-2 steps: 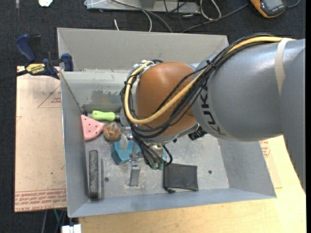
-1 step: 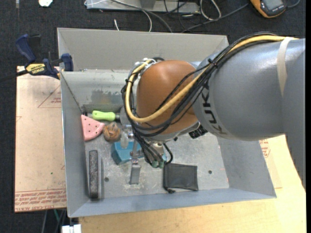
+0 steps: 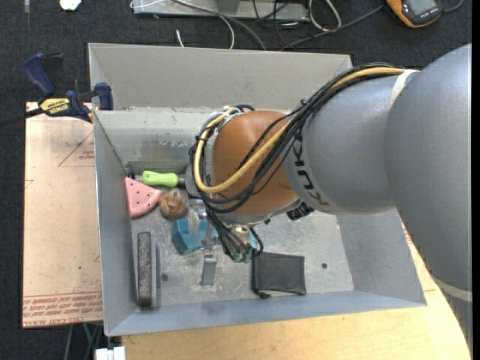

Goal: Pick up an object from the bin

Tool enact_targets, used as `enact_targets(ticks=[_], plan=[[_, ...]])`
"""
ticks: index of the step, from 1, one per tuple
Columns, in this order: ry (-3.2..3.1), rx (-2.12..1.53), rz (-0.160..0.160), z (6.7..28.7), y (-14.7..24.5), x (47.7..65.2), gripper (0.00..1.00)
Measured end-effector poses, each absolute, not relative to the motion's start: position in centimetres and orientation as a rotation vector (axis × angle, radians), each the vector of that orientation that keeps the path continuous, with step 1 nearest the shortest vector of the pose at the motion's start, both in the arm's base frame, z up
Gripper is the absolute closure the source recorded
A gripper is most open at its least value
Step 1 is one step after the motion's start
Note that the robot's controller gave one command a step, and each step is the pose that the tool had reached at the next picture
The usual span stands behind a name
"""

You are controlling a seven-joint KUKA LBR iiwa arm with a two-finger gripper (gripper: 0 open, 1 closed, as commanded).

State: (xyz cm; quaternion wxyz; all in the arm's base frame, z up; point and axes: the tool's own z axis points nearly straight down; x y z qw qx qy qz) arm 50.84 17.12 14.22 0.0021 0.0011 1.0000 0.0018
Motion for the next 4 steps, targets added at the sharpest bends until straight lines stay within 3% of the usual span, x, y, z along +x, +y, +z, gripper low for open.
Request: enact_targets(ticks=[1, 2, 3, 4], plan=[[3.120, -0.219, 0.011, 9.8, 14.7, 55.8, 0.00], [3.135, -0.086, 0.007, 7.8, 13.1, 57.8, 0.00], [3.136, 0.052, 0.007, 6.9, 14.3, 59.7, 0.00], [3.133, 0.114, 0.011, 7.0, 11.1, 59.0, 0.00]])
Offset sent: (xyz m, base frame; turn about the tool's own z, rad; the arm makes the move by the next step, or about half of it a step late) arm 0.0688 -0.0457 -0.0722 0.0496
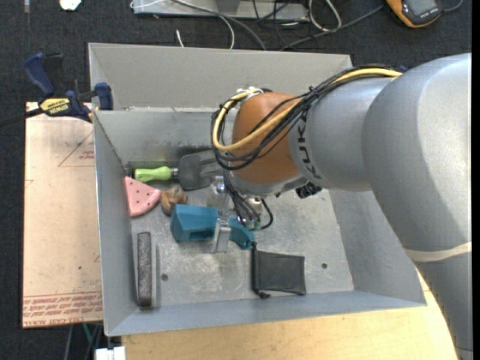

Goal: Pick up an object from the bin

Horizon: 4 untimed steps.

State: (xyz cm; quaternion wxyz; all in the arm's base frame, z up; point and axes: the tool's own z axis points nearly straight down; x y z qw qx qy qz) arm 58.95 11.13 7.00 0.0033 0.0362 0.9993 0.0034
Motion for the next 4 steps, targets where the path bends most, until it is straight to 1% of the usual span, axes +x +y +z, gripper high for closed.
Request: enact_targets(ticks=[1, 2, 3, 4], plan=[[3.127, -0.039, 0.014, 7.21, 10.20, 60.13, 1.00], [3.126, -0.038, 0.016, 7.15, 10.24, 60.12, 0.00], [3.125, -0.039, 0.016, 7.25, 10.25, 60.17, 1.00], [3.125, -0.039, 0.016, 7.25, 10.25, 60.17, 1.00]])
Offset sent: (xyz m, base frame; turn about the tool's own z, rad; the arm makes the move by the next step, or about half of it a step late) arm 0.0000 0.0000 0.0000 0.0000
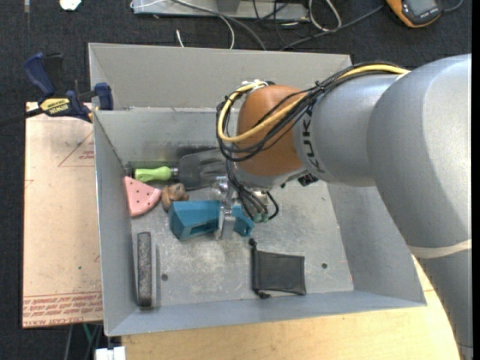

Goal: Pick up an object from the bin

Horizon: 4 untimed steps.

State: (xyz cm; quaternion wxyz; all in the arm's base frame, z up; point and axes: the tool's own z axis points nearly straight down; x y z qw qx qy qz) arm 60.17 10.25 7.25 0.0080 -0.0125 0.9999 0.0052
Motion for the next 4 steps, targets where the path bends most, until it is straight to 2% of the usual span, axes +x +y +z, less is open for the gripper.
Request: enact_targets(ticks=[1, 2, 3, 4], plan=[[3.134, -0.042, 0.014, 12.9, 10.8, 60.1, 1.00], [3.135, -0.105, 0.013, 16.6, 10.6, 60.6, 1.00], [3.124, -0.101, 0.015, 17.9, 10.5, 59.3, 1.00], [3.139, -0.115, 0.011, 21.6, 9.8, 59.7, 1.00]])
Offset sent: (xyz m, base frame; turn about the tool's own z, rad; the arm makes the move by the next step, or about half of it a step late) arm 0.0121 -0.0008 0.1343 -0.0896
